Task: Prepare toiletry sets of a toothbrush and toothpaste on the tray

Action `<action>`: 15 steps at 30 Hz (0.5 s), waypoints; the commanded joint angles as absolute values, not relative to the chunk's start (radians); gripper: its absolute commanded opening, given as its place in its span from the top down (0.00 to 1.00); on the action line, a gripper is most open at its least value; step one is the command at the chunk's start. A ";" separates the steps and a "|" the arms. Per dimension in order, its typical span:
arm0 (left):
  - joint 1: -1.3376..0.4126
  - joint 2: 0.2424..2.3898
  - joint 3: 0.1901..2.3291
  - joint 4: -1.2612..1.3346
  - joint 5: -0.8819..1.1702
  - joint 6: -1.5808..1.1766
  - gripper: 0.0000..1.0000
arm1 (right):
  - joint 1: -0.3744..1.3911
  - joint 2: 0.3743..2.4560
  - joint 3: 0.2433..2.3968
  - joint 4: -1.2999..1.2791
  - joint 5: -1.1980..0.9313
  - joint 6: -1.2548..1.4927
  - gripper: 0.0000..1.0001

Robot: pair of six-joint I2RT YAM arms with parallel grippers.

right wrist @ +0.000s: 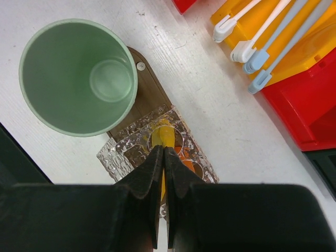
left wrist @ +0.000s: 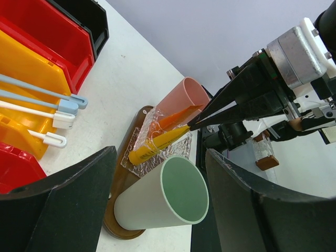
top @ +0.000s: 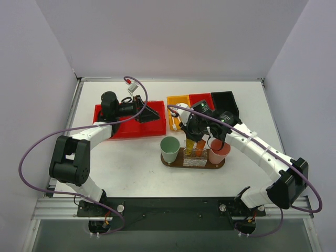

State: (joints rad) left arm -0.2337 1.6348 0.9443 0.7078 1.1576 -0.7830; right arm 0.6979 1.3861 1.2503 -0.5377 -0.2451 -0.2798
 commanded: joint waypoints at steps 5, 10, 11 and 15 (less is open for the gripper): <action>-0.226 1.635 0.951 0.761 1.181 -0.784 0.21 | 0.709 1.382 1.256 -0.563 -0.206 -0.305 1.00; -0.227 1.637 0.951 0.764 1.178 -0.779 0.21 | 0.710 1.379 1.264 -0.568 -0.206 -0.304 0.87; -0.226 1.635 0.951 0.764 1.177 -0.779 0.21 | 0.710 1.379 1.266 -0.569 -0.206 -0.302 0.84; -0.227 1.637 0.963 0.726 1.175 -0.749 0.21 | 0.709 1.367 1.276 -0.574 -0.207 -0.301 0.68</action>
State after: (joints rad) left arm -0.2325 1.6348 0.9440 0.7071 1.1584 -0.7811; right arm 0.7021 1.3861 1.2503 -0.5442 -0.2199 -0.2932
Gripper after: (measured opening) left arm 0.792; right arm 0.259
